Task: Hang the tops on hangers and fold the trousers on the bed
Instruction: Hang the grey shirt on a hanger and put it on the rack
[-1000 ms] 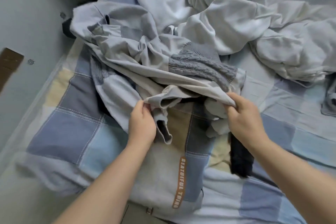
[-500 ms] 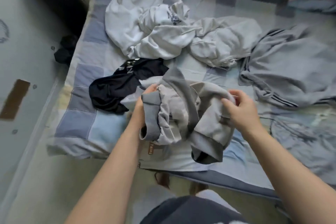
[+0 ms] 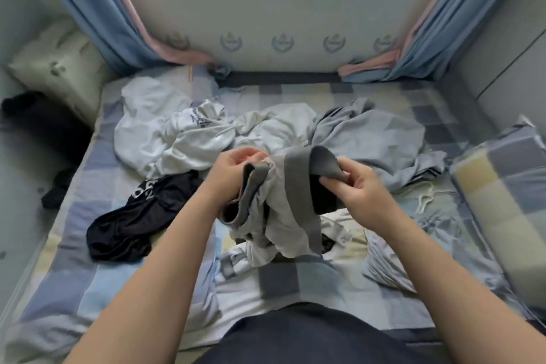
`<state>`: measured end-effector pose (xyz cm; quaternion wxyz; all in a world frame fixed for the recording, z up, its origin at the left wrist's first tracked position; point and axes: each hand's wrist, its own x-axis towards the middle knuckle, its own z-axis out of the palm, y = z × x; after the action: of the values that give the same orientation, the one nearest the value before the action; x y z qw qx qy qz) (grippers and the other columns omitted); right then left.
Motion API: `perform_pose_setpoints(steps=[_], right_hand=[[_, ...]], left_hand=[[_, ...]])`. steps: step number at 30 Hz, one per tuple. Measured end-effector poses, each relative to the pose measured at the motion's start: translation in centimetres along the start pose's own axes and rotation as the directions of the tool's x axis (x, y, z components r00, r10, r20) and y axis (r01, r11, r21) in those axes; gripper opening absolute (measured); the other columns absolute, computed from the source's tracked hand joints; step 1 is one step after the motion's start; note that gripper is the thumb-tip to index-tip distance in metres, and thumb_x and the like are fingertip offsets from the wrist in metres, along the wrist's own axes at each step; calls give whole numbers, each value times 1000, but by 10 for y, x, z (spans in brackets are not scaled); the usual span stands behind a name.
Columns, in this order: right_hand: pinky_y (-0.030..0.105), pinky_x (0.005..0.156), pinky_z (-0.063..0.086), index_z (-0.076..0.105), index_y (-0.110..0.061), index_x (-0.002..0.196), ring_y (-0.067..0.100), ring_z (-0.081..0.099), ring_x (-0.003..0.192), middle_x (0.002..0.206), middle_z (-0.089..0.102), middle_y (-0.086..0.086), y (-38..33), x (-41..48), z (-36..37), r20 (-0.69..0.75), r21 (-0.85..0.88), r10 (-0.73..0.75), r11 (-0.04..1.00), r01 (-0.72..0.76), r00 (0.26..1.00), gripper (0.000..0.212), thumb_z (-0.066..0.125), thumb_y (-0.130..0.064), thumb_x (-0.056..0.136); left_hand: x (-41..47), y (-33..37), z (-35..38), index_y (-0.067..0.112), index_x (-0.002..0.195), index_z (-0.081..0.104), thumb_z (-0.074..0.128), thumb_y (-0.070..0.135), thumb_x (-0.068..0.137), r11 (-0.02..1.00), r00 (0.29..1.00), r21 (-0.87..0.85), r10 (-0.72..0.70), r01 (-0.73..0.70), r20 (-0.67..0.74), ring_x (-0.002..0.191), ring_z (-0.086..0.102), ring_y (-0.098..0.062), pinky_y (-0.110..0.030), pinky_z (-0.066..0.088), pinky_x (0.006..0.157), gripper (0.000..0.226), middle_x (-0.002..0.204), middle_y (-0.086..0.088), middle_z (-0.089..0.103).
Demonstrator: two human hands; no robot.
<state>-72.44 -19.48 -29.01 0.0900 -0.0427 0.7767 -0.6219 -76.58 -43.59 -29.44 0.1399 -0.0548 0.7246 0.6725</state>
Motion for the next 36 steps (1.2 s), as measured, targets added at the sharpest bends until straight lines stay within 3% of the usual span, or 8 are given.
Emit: perform_pose_setpoints(steps=[3, 9, 13, 18, 22, 27, 32, 36], right_hand=[[33, 65, 41, 64, -16, 79, 13, 50, 65, 64, 56, 8, -10, -8, -33, -88, -147, -58, 988, 45, 994, 7, 58, -14, 84], [30, 62, 46, 67, -25, 69, 8, 57, 64, 65, 67, -3, -29, -20, -63, -129, -324, -146, 941, 98, 981, 12, 56, -20, 71], [25, 60, 43, 61, -26, 63, 7, 55, 62, 63, 64, -5, -38, -32, -71, -136, -374, -179, 920, 117, 974, 6, 57, -23, 65], [30, 59, 44, 65, -18, 68, 12, 55, 60, 61, 64, -2, -36, -47, -102, -179, -329, -159, 940, 94, 971, 7, 67, -17, 75], [24, 61, 45, 67, -5, 72, 9, 53, 62, 65, 63, 12, -45, -60, -114, -240, -230, -202, 962, 146, 950, 14, 70, -2, 84], [25, 64, 48, 69, -2, 77, 11, 57, 67, 72, 66, 17, -47, -60, -138, -421, -139, -211, 976, 167, 882, 11, 70, -4, 88], [30, 70, 48, 66, -14, 85, 14, 59, 73, 78, 66, 2, -8, -39, -167, -580, -183, -69, 982, -47, 812, 10, 63, -13, 94], [28, 100, 42, 56, -22, 122, 9, 52, 111, 119, 58, -7, -2, -54, -144, -428, -353, -93, 933, -72, 899, 32, 69, -17, 92]], left_hand=[[-1, 10, 26, 14, 112, 69, 63, 17, 99, 967, 983, 210, 166, -145, -85, 86, 64, 1, -12, 49, 71, 15, 102, 1, 70], [-49, 8, 123, 33, 116, 64, 87, 32, 77, 913, 937, 339, 111, -228, 332, 81, 62, 0, -28, 56, 79, 46, 106, 9, 68], [-49, -16, 173, 28, 118, 62, 73, 27, 72, 870, 955, 398, 284, -292, 82, 99, 62, -12, -38, 52, 85, 47, 107, 6, 67], [-42, -24, 173, 19, 87, 60, 57, -3, 77, 844, 910, 469, 377, -262, -171, 76, 58, -20, -32, 41, 66, 24, 77, 4, 62], [-27, -38, 167, 12, 93, 64, 52, -7, 81, 793, 874, 587, 392, -162, -288, 84, 55, -29, -30, 32, 68, 26, 95, -7, 58], [-19, -46, 143, 16, 90, 61, 50, -7, 82, 906, 851, 421, 197, 31, -486, 87, 59, -28, -31, 40, 71, 27, 91, -4, 62], [-34, -9, 141, 12, 70, 64, 61, 26, 100, 991, 992, 135, 41, -25, -117, 56, 46, -10, -20, 36, 50, 34, 57, 8, 55], [-36, 11, 150, 8, 91, 71, 54, 26, 104, 971, 989, -226, -107, 82, -98, 75, 68, -22, -36, 53, 71, 28, 78, -8, 74]])
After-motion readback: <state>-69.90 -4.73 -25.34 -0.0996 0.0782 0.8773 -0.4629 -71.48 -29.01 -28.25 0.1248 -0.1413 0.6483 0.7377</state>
